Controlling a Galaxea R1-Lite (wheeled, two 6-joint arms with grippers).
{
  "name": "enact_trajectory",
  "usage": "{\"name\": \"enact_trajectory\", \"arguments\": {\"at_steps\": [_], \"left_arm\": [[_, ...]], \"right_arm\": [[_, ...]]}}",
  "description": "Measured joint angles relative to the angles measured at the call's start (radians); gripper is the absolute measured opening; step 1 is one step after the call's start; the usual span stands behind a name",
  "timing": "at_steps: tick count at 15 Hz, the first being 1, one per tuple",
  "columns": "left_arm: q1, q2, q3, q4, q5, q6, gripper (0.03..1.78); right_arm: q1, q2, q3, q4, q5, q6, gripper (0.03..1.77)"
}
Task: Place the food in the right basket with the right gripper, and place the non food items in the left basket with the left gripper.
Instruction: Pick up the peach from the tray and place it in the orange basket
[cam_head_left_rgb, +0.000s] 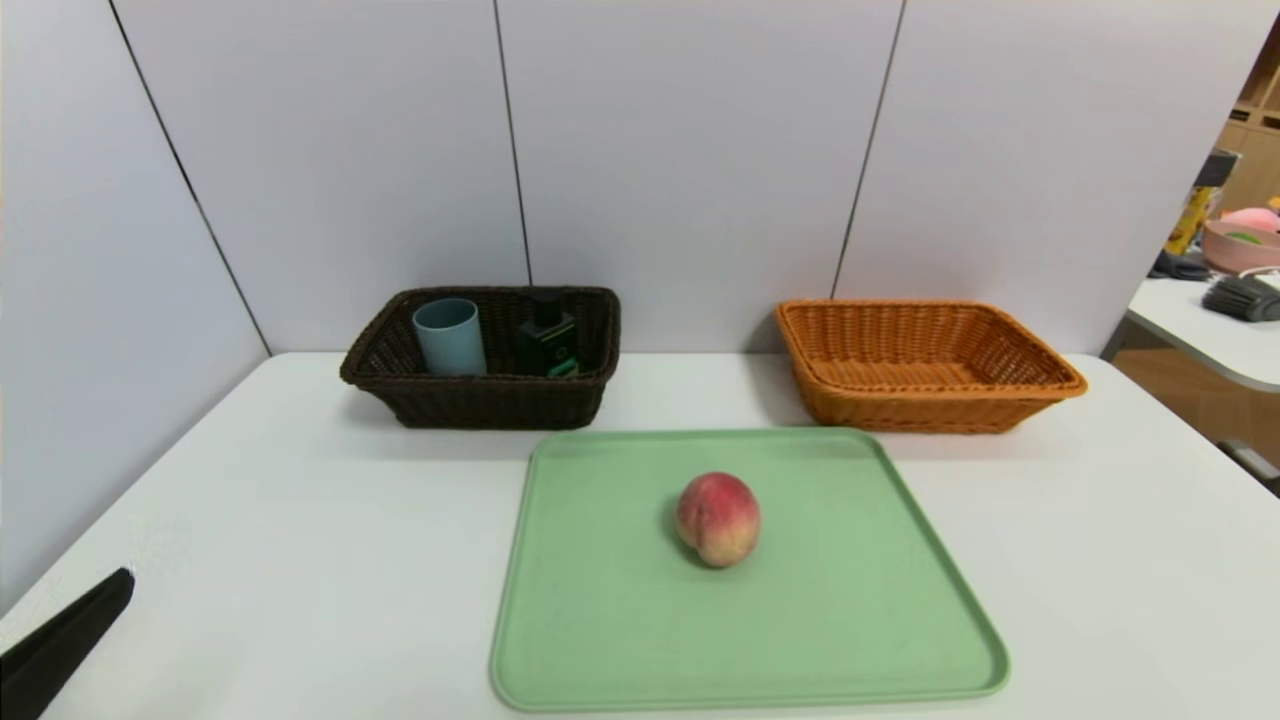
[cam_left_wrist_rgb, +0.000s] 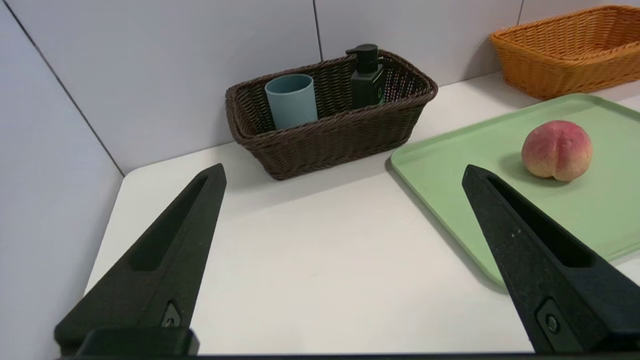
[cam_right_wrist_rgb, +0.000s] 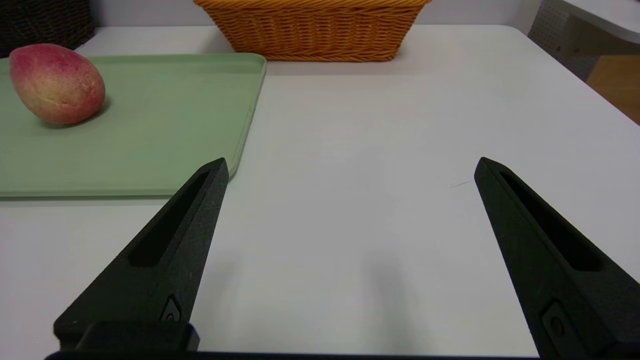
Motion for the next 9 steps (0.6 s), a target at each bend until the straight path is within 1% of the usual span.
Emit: {"name": "enact_trajectory", "arguments": {"at_steps": [5,7,9], "left_arm": [[0.007,-0.224,0.180,0.019,0.003,0.010,1.69],[0.007,-0.288,0.223,0.033,0.005,0.012,1.69],[0.008,-0.366,0.258,0.071,0.018,0.011,1.69]], "right_arm": [[0.000,0.000,0.000,0.000,0.000,0.000,1.70],[0.000,0.000,0.000,0.000,0.000,0.000,1.70],[0.000,0.000,0.000,0.000,0.000,0.000,1.70]]}}
